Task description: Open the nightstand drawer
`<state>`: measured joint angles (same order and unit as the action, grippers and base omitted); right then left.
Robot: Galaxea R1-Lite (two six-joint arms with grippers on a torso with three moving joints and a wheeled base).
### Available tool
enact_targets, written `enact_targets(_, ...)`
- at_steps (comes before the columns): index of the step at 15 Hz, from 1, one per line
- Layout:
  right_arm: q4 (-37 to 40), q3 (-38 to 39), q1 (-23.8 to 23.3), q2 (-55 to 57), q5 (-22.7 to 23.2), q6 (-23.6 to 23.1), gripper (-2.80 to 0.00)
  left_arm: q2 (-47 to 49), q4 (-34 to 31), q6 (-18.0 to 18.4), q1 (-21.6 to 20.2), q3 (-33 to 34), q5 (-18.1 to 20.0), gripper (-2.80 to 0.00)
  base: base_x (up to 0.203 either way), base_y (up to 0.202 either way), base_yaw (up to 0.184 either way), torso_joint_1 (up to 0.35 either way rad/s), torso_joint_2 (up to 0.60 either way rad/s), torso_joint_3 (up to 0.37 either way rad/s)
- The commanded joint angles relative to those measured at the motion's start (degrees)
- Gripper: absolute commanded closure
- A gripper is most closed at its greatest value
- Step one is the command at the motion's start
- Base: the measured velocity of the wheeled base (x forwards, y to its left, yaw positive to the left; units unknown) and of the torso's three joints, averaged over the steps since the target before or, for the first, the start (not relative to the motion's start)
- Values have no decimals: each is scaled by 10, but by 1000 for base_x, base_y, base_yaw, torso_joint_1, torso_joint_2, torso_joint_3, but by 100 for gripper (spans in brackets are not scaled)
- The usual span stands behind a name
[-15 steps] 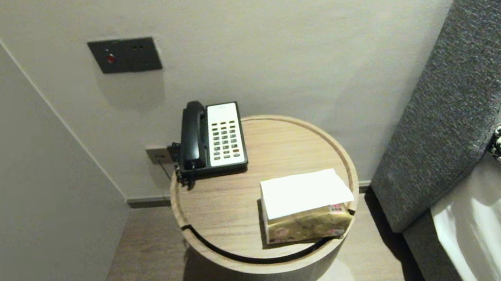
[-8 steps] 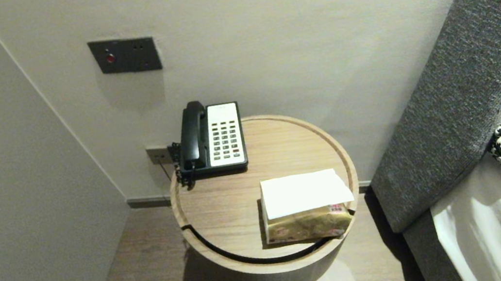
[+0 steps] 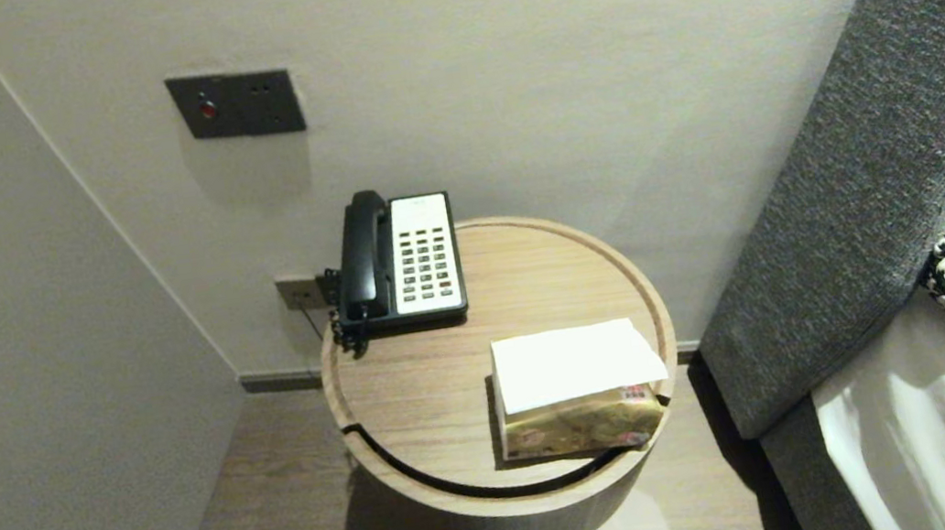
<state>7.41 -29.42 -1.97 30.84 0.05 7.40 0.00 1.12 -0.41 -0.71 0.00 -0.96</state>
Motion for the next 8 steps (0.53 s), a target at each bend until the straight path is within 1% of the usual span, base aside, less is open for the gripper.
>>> enact_targets(1, 15, -86, 7, 156, -1, 46, 0, -1, 0, 0, 0, 0, 0, 0, 0, 0, 0, 0, 0, 0)
enact_targets(2, 41, -124, 23, 196, -1, 77, 0, -1, 0, 0, -1, 0, 0, 0, 0, 0, 0, 0, 0, 0)
enact_targets(3, 78, -159, 48, 238, -1, 123, 0, -1, 0, 0, 0, 0, 0, 0, 0, 0, 0, 0, 0, 0)
enact_targets(4, 112, -185, 86, 272, -1, 179, 0, -1, 0, 0, 0, 0, 0, 0, 0, 0, 0, 0, 0, 0)
enact_targets(5, 139, -205, 134, 300, -1, 235, 0, -1, 0, 0, 0, 0, 0, 0, 0, 0, 0, 0, 0, 0)
enact_targets(6, 156, -213, 188, 323, 0, 288, 0, -1, 0, 0, 0, 0, 0, 0, 0, 0, 0, 0, 0, 0)
enact_targets(7, 167, -217, 221, 351, 4, 332, 0, -1, 0, 0, 0, 0, 0, 0, 0, 0, 0, 0, 0, 0)
enact_targets(8, 176, -222, 236, 373, 11, 361, 0, -1, 0, 0, 0, 0, 0, 0, 0, 0, 0, 0, 0, 0)
